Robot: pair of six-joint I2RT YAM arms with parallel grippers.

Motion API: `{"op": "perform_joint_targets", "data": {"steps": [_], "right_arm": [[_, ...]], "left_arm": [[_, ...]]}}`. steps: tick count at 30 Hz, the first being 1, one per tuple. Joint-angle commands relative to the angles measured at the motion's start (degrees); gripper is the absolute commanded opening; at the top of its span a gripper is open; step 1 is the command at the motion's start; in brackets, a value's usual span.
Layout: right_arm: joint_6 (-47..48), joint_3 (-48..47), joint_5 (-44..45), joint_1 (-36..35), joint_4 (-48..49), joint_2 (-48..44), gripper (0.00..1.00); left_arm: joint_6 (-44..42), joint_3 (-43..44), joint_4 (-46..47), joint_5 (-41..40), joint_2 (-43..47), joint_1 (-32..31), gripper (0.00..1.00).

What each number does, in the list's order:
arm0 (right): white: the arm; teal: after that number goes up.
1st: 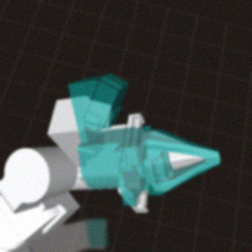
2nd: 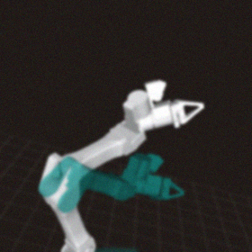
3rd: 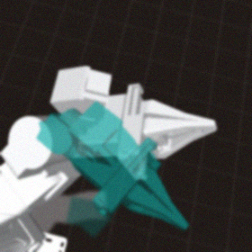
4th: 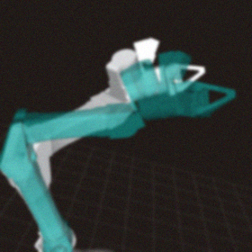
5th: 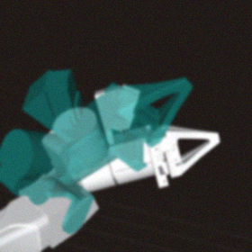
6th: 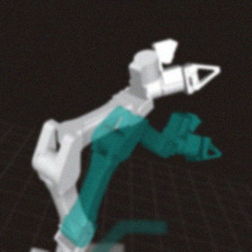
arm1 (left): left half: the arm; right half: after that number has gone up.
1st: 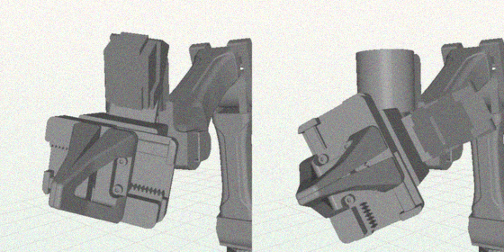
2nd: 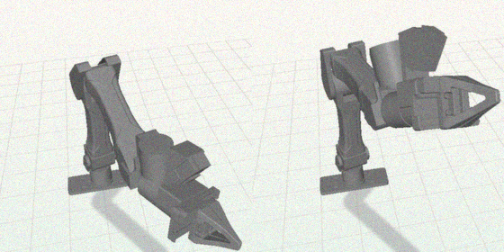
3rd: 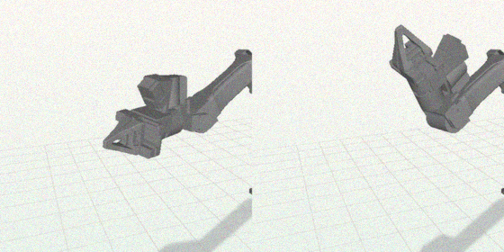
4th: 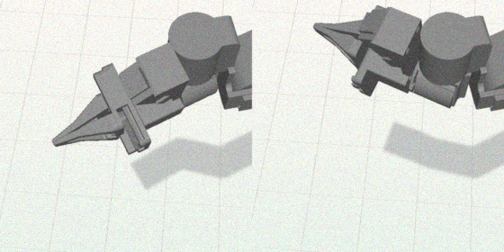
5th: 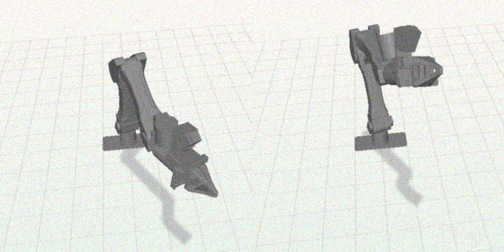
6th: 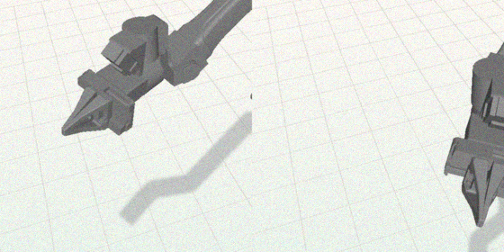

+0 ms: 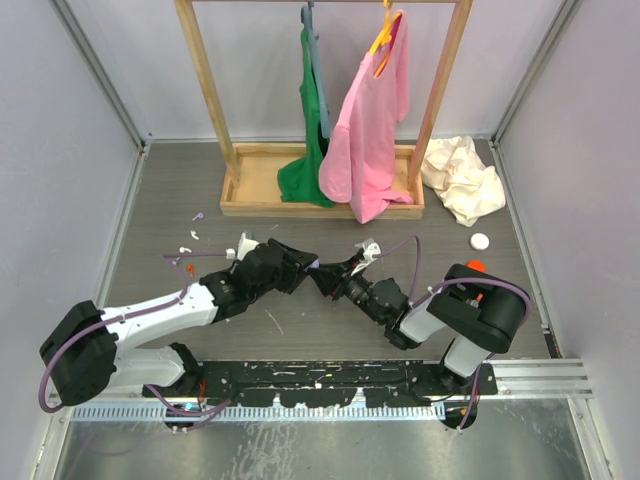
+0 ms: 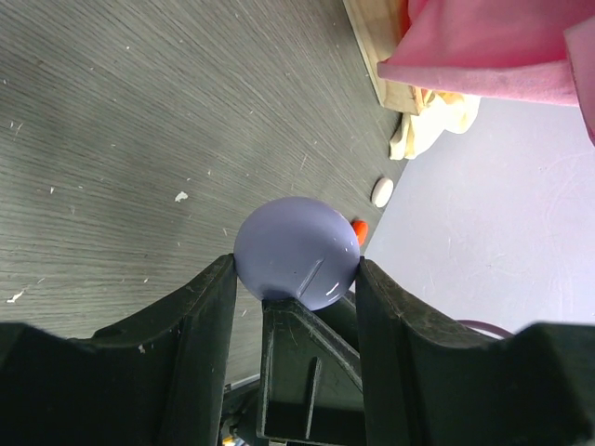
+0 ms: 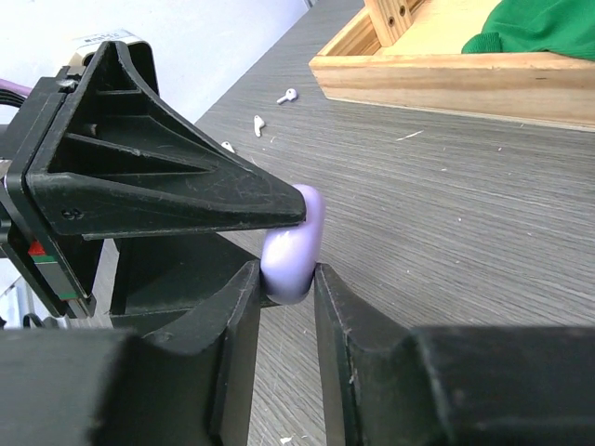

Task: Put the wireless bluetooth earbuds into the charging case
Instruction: Pick up the charging case at the center of the board.

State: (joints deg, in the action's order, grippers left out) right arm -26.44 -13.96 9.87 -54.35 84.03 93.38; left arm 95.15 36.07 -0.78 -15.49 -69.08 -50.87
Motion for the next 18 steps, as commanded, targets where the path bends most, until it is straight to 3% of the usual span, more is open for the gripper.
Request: {"op": "perform_joint_targets", "data": {"steps": [1, 8, 18], "right_arm": [[2.72, -0.99, 0.39, -0.14, 4.19, -1.73, 0.29], [5.87, -1.07, -0.91, -0.14, -1.45, -5.45, 0.16], [11.86, -2.01, -6.56, 0.57, -18.52, -16.85, 0.09]], "left_arm": [[0.5, -0.46, 4.57, 0.29, 0.95, 0.07, 0.44], [-3.56, -0.61, 3.61, 0.91, 1.53, 0.1, 0.61], [-23.81, 0.69, 0.96, 2.66, 5.12, 0.18, 0.86]]}}
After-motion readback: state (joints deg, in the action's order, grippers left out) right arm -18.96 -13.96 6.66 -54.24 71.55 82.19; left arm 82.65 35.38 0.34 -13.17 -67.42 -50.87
